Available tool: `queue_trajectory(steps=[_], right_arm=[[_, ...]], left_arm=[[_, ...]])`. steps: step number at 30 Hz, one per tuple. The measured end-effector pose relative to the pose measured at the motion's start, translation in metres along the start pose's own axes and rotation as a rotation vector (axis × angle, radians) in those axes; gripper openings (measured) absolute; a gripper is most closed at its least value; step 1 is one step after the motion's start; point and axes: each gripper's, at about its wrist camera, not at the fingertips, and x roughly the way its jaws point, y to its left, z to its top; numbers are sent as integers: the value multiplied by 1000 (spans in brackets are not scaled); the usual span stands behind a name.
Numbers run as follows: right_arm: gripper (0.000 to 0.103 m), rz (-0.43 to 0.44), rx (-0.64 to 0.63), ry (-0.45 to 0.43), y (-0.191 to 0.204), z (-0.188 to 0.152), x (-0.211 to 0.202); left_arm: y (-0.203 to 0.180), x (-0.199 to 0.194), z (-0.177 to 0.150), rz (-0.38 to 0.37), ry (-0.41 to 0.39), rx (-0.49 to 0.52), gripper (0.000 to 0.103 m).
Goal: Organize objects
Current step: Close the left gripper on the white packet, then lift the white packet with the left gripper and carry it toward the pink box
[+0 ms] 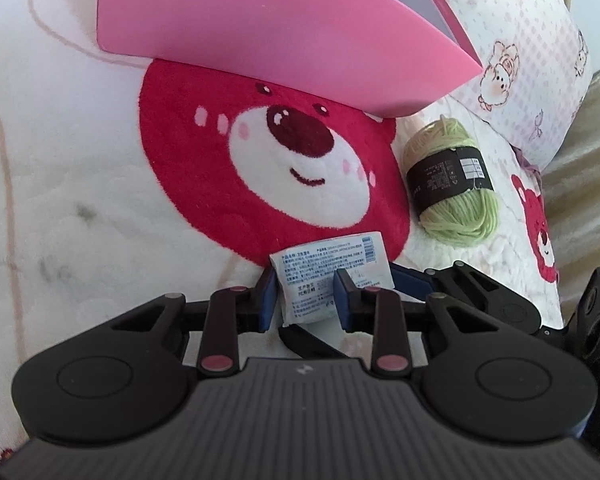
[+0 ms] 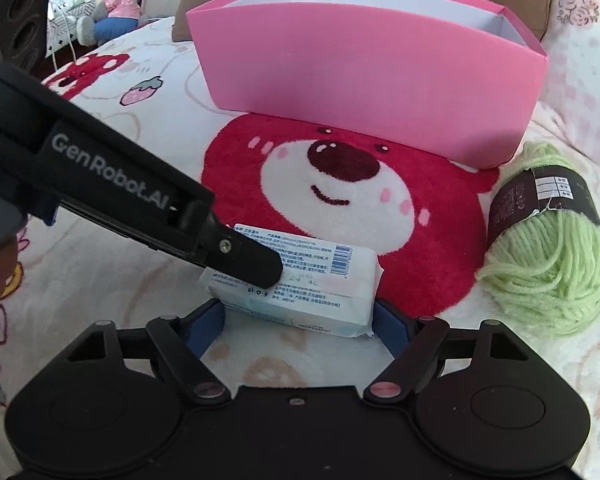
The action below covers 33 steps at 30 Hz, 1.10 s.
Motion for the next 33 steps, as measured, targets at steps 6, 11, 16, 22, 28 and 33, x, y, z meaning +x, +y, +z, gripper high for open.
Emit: queue_trajectory(steps=[6, 11, 16, 22, 28, 33], right_arm=[[81, -38, -21, -19, 9, -3, -4], [80, -85, -101, -28, 21, -1, -7], [80, -110, -134, -25, 31, 1, -10], [81, -91, -120, 2, 34, 1, -16], [82, -74, -116, 26, 44, -4, -24], [82, -62, -101, 25, 48, -5, -34]], left_arm=[[-1, -2, -3, -10, 5, 8, 29], [-4, -7, -6, -8, -3, 20, 30], [-9, -15, -10, 12, -8, 33, 32], [-14, -22, -13, 20, 18, 50, 35], [-20, -30, -18, 46, 62, 73, 39], [-23, -39, -22, 50, 67, 76, 39]])
